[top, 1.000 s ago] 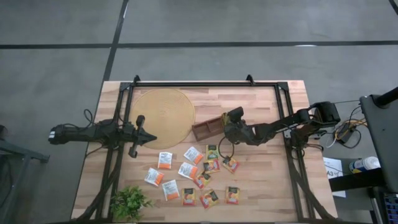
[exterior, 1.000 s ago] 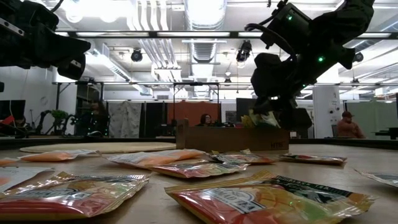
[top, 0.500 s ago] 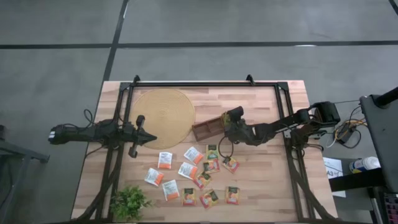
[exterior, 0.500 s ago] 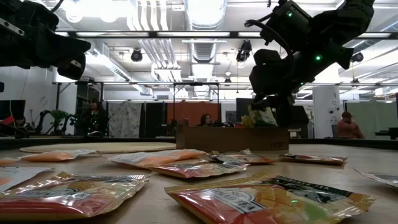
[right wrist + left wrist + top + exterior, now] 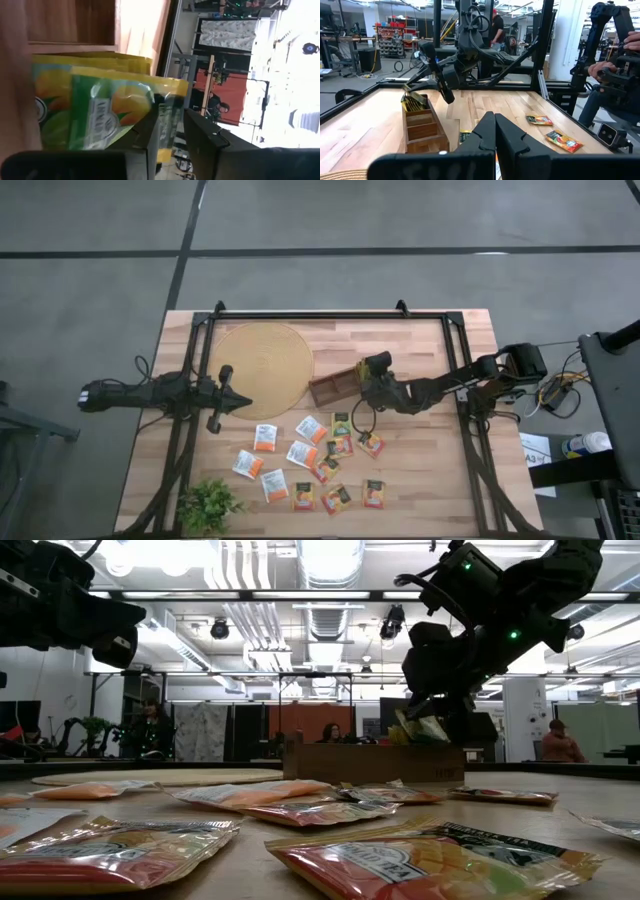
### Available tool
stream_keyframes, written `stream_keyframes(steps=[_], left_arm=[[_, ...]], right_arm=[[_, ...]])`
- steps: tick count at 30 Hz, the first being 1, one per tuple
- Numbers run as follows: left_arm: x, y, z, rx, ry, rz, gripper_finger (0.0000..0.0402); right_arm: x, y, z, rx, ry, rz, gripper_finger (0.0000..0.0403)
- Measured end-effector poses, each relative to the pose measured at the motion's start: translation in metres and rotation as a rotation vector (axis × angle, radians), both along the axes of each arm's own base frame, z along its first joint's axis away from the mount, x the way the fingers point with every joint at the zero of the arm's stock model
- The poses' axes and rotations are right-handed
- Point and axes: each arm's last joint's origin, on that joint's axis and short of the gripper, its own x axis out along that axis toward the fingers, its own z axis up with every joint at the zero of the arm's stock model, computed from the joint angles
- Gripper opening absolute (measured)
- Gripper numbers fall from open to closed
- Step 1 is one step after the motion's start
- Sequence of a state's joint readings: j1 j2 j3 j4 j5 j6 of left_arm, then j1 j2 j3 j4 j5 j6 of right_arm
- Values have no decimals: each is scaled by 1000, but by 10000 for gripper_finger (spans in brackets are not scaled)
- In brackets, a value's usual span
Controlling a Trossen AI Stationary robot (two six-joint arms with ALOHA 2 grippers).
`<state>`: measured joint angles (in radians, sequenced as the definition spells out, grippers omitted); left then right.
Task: Pick & Place Tea
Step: Put the yellow tea bag into the right section of the wooden organizer
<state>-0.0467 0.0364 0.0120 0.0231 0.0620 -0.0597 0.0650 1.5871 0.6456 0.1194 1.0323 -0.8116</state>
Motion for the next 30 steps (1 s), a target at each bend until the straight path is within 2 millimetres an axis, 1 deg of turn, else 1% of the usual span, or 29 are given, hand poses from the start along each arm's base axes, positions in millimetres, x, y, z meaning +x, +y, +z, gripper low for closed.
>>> stream_keyframes(steps=[6, 13, 30], left_arm=[[0, 0, 0, 0, 0, 0, 0], [0, 0, 0, 0, 0, 1, 0], [0, 0, 0, 0, 0, 1, 0]], right_arm=[[0, 0, 0, 26, -18, 8, 120], [0, -1, 1, -20, -29, -38, 145], [1, 1, 2, -38, -2, -8, 148]])
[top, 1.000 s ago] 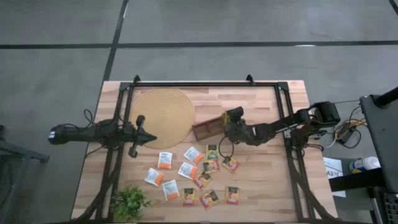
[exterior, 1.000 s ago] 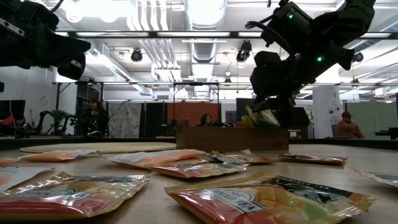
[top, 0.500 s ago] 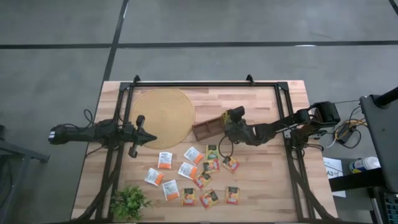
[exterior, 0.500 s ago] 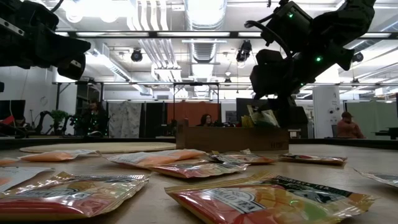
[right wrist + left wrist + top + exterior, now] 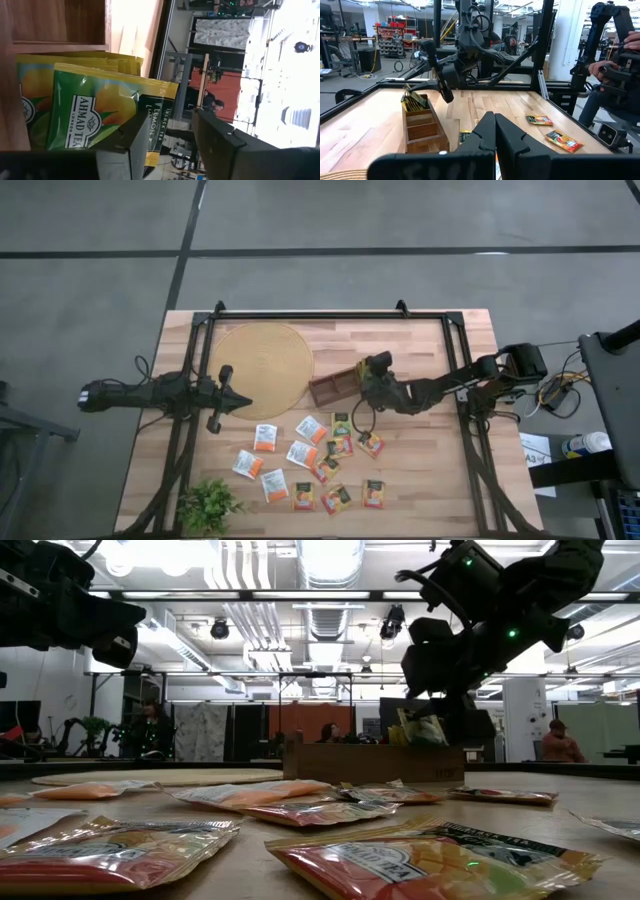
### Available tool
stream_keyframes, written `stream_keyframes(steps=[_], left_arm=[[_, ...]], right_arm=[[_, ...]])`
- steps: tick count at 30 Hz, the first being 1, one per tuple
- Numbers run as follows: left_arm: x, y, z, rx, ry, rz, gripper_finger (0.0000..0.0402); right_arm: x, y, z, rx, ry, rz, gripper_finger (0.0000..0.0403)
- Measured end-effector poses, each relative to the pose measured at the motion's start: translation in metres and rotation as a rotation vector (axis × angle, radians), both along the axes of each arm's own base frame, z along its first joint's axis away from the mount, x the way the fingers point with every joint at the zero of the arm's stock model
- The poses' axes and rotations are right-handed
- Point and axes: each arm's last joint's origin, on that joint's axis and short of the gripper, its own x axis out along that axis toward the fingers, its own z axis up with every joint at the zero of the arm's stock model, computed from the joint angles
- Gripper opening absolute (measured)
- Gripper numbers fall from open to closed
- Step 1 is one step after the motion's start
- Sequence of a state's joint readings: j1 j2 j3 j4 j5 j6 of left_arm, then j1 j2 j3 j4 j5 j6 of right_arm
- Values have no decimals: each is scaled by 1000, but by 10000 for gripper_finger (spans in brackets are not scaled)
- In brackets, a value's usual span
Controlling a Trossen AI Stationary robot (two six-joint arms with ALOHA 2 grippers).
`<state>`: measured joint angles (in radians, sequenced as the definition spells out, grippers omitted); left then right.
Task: Pick & Place Tea
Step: Put the yellow tea bag into the right section of the wooden organizer
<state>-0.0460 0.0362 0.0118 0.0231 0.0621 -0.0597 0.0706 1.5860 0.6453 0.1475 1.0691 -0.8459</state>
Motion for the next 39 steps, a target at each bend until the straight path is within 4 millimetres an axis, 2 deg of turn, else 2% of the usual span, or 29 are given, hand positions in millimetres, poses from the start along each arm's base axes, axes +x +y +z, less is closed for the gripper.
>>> stream_keyframes(steps=[26, 39], left_arm=[[0, 0, 0, 0, 0, -1, 0], [0, 0, 0, 0, -1, -1, 0]], right_arm=[[0, 7, 7, -99, 36, -10, 148], [3, 28, 55, -142, -152, -39, 148]])
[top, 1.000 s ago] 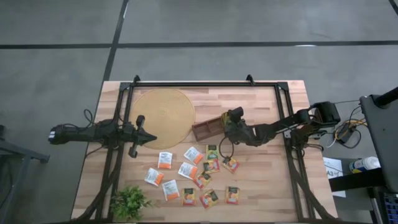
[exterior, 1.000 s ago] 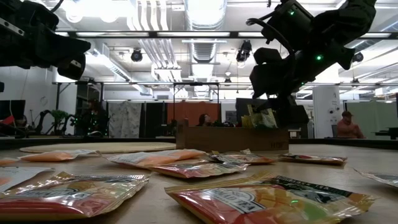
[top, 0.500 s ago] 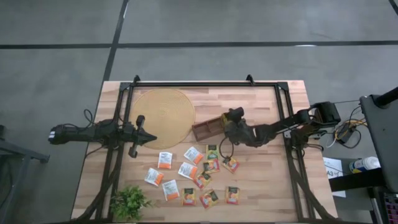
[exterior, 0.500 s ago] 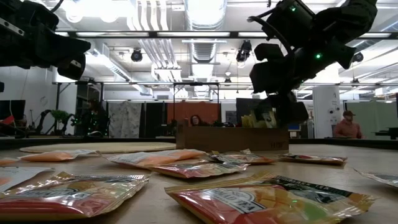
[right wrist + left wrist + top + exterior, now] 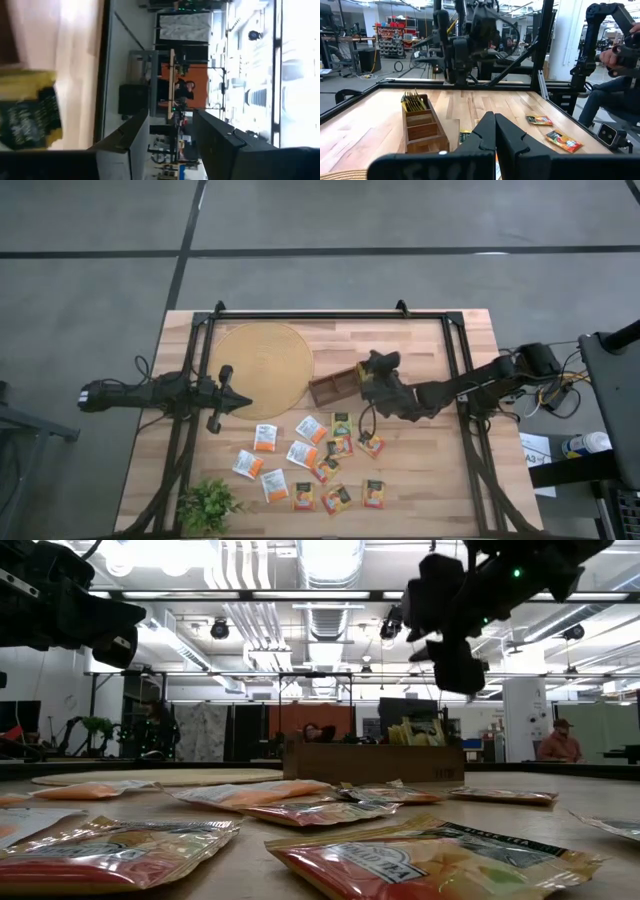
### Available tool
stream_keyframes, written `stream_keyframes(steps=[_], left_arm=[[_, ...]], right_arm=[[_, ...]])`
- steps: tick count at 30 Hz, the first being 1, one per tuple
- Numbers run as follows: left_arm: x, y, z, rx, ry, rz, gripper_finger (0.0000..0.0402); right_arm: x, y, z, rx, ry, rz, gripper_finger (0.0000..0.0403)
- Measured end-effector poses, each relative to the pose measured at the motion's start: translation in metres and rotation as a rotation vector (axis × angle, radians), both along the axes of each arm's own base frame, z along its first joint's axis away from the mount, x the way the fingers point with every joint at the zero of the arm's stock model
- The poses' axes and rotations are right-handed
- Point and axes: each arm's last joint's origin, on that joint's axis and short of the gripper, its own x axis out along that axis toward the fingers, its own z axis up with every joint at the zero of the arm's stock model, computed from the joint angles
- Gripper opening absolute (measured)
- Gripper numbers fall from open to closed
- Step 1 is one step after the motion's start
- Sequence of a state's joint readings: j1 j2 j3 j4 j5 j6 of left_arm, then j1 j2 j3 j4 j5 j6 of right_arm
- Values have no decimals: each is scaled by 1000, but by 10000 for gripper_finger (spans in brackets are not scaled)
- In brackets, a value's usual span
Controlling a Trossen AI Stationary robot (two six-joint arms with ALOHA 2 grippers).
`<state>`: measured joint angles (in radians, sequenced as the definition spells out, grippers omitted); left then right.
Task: Pick & Place Tea
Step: Put the yellow tea bag into the right section of the wooden organizer
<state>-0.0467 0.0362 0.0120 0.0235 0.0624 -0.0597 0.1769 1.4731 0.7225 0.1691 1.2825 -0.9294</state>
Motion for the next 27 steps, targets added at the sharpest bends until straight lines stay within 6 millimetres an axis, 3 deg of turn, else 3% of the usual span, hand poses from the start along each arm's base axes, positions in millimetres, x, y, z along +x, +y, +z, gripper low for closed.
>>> stream_keyframes(steps=[13, 20, 24, 27], left_arm=[[0, 0, 0, 0, 0, 0, 0], [0, 0, 0, 0, 0, 1, 0], [0, 0, 0, 0, 0, 1, 0], [0, 0, 0, 0, -1, 1, 0]], right_arm=[[-2, 31, 18, 121, -249, 87, 148], [1, 49, 27, 212, -300, 197, 148], [4, 55, 33, 341, -310, 266, 148], [6, 59, 36, 568, -274, 345, 148]])
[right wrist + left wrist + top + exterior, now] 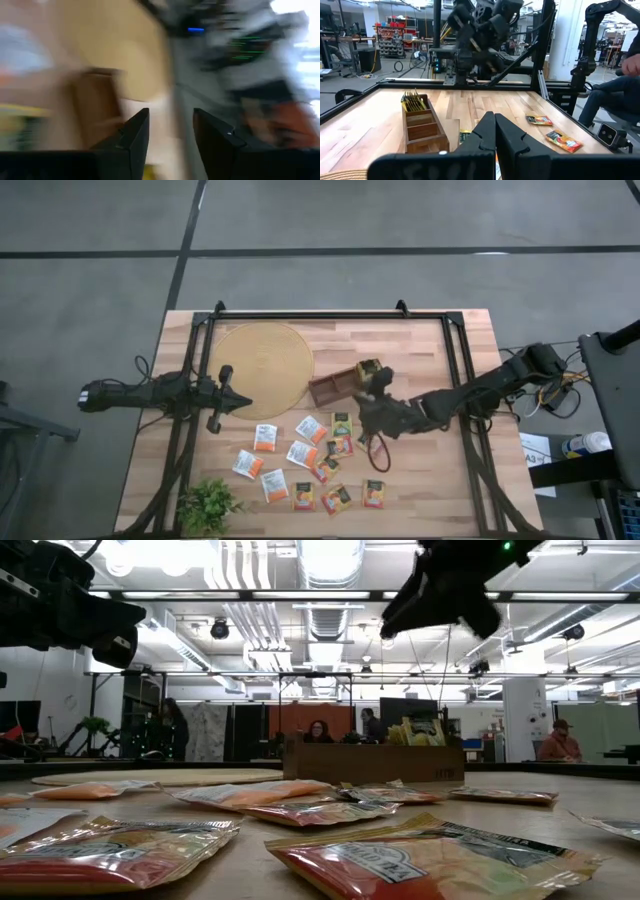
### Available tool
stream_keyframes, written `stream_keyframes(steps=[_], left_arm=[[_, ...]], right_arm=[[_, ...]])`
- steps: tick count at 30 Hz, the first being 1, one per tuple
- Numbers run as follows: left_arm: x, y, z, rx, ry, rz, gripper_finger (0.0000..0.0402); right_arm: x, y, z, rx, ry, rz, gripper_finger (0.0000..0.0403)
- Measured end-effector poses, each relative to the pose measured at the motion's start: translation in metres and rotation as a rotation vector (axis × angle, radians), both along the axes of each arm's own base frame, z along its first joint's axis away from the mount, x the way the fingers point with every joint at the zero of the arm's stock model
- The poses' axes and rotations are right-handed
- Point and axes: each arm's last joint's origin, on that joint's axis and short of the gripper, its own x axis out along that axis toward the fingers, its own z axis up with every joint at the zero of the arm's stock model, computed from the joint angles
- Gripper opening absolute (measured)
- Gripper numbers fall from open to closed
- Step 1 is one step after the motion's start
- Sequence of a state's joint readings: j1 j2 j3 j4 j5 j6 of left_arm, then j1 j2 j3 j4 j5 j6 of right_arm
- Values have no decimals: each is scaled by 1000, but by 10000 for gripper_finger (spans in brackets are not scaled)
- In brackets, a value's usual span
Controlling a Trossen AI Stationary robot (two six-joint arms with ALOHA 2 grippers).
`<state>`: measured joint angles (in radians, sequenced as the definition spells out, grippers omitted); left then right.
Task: Pick & Place Tea
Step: Put the yellow tea bag into the right section of the wooden organizer
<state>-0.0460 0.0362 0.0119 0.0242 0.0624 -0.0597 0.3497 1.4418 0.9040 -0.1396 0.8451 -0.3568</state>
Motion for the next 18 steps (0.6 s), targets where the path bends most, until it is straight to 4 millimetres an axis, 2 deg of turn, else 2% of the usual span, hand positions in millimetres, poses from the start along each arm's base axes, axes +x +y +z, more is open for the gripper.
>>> stream_keyframes(steps=[3, 5, 12, 18], left_arm=[[0, 0, 0, 0, 0, 0, 0], [0, 0, 0, 0, 0, 0, 0], [0, 0, 0, 0, 1, 0, 0], [0, 0, 0, 0, 1, -1, 0]], right_arm=[[2, 2, 0, 210, 86, 113, 148], [6, 3, -2, 281, 141, 146, 148], [24, -2, -18, 407, 440, 228, 148], [45, -15, -20, 430, 492, 233, 148]])
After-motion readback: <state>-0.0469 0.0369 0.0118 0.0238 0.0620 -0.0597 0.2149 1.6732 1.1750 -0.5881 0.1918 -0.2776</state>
